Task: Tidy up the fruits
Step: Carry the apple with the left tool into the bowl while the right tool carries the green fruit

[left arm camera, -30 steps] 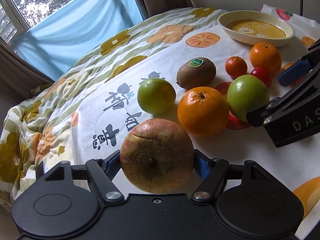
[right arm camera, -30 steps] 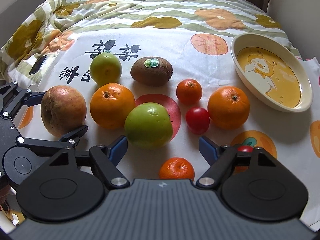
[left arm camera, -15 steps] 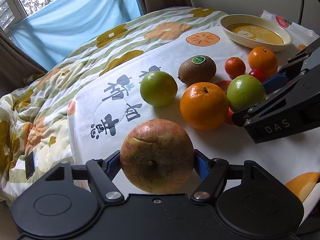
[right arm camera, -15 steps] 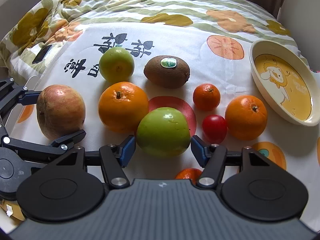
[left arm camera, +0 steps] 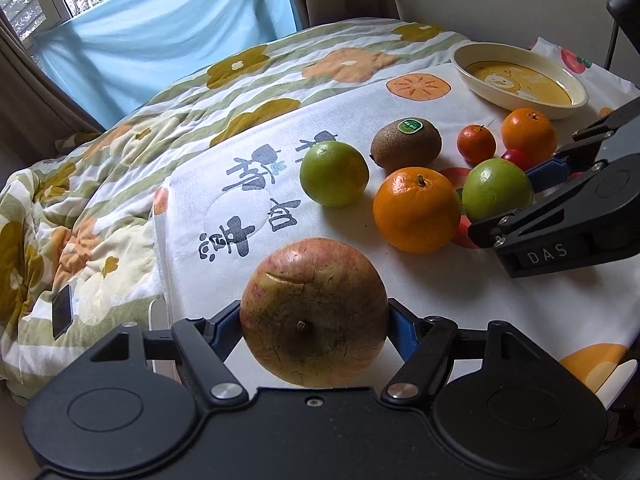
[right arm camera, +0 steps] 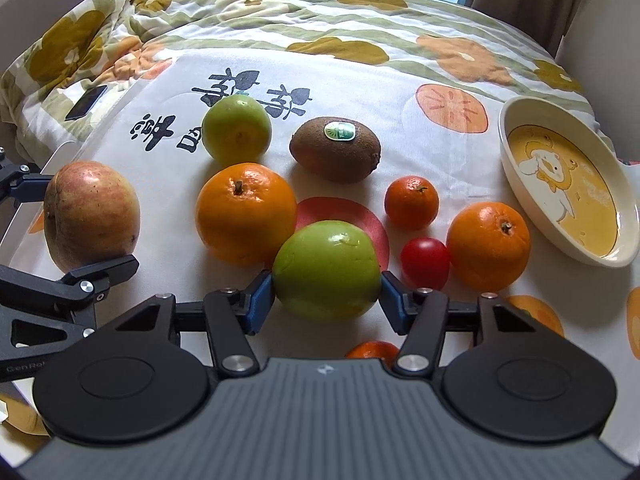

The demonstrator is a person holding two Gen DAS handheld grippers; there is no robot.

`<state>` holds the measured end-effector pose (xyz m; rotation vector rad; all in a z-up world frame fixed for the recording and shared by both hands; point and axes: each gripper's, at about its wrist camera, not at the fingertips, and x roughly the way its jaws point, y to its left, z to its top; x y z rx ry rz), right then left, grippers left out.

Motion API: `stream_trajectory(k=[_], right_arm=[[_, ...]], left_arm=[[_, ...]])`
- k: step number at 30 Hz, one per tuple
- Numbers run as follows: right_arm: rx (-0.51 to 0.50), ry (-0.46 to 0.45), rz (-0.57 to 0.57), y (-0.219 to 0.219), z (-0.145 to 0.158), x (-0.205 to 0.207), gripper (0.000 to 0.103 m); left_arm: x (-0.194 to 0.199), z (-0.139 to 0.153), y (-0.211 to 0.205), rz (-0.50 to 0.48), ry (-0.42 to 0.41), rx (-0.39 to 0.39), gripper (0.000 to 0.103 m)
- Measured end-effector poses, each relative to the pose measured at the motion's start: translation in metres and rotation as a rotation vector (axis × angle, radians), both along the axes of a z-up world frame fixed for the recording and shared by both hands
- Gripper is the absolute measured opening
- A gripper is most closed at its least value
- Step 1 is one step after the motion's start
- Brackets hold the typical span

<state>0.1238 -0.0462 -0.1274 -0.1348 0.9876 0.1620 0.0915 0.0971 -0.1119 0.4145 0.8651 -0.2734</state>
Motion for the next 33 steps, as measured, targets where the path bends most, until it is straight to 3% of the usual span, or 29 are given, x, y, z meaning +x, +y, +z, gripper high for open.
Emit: stream_trajectory(k=[16,24,33], right_arm=[[0.1,-0.088,-0.077,-0.049,0.047,-0.022,0.071],[0.124,-0.133,-0.072,-0.115,0.081,-0.03,0.071],[0.128,-0.142,-0.056,-0.207,0.096,-0.028,0.071]], left_arm=[[-0.009,0.044,-0.032,0.025,-0.061,-0.04,0.077],[-0.019,0.069,-0.075,0.125,-0.067,-0.061,0.077],[-0.016,0.085,-0.15,0.182,-0.083,-0.083,0.077]])
